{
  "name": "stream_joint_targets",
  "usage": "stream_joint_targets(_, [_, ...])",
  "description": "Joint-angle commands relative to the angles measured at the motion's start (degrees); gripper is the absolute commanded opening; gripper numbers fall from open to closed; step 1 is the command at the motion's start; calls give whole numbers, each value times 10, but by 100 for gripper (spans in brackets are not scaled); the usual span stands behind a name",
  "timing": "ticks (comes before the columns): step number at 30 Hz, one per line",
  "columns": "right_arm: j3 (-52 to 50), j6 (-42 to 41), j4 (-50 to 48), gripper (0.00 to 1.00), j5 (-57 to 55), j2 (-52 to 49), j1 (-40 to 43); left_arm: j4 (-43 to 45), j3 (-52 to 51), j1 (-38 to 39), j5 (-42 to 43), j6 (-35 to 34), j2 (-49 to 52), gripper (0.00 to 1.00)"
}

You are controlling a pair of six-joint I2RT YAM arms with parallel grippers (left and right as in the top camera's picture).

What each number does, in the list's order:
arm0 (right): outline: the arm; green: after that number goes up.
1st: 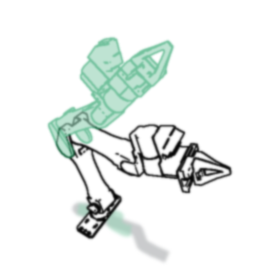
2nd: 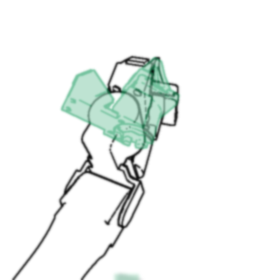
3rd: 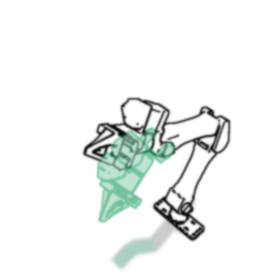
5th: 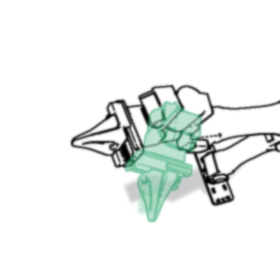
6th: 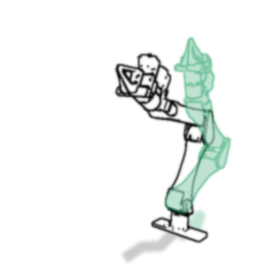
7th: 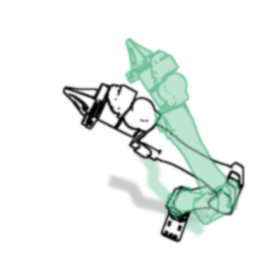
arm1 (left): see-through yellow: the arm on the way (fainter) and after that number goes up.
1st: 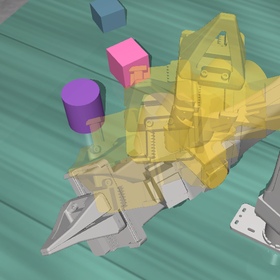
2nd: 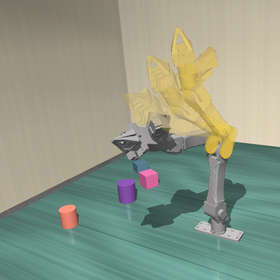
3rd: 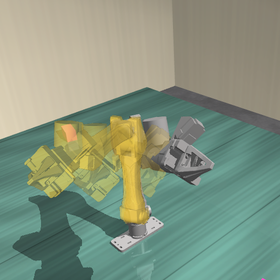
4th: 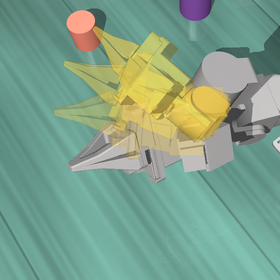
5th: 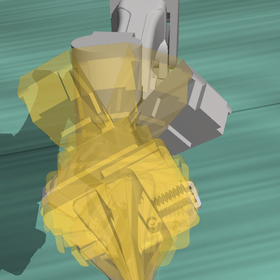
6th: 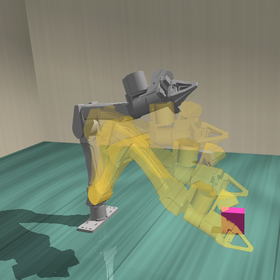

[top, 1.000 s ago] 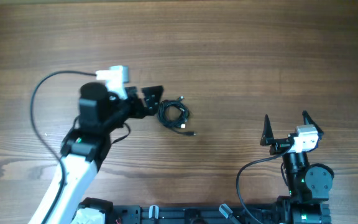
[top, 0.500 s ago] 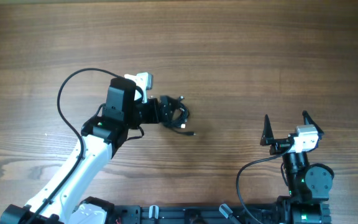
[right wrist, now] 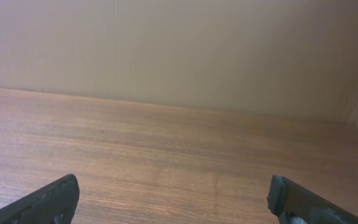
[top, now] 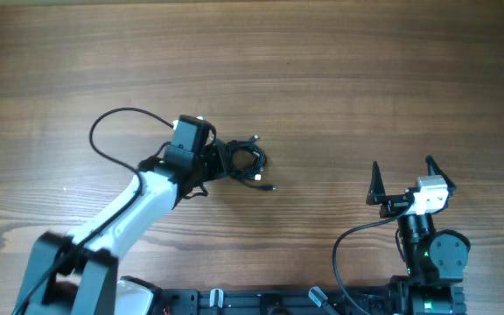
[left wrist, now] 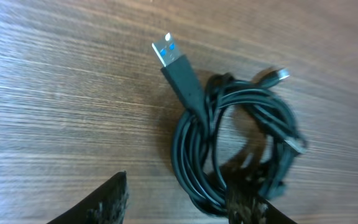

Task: Untangle cables
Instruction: 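Reach the left gripper to the black cable bundle and grasp it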

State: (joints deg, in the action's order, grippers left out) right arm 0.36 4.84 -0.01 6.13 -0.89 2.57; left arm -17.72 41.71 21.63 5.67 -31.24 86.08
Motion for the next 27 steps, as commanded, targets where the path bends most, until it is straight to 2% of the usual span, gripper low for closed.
stream_joint_targets(1, [-1, 8, -2, 100, -2, 3, 3, 21, 7, 14, -19, -14, 35, 52])
stream_joint_targets(7, [-1, 8, -2, 100, -2, 3, 3, 38, 7, 18, -60, -27, 60, 43])
stream_joint_targets(16, [-1, 8, -2, 100, -2, 3, 3, 72, 7, 26, -60, -27, 80, 42])
stream_joint_targets(18, [-1, 8, -2, 100, -2, 3, 3, 72, 7, 37, -60, -27, 89, 39])
stream_joint_targets(22, [-1, 8, -2, 100, -2, 3, 3, 72, 7, 57, -55, -27, 113, 27])
stream_joint_targets(25, [-1, 8, -2, 100, -2, 3, 3, 55, 7, 70, -69, -26, 118, 4])
stream_joint_targets(27, [-1, 8, -2, 100, -2, 3, 3, 35, 7, 66, -94, -26, 108, 4])
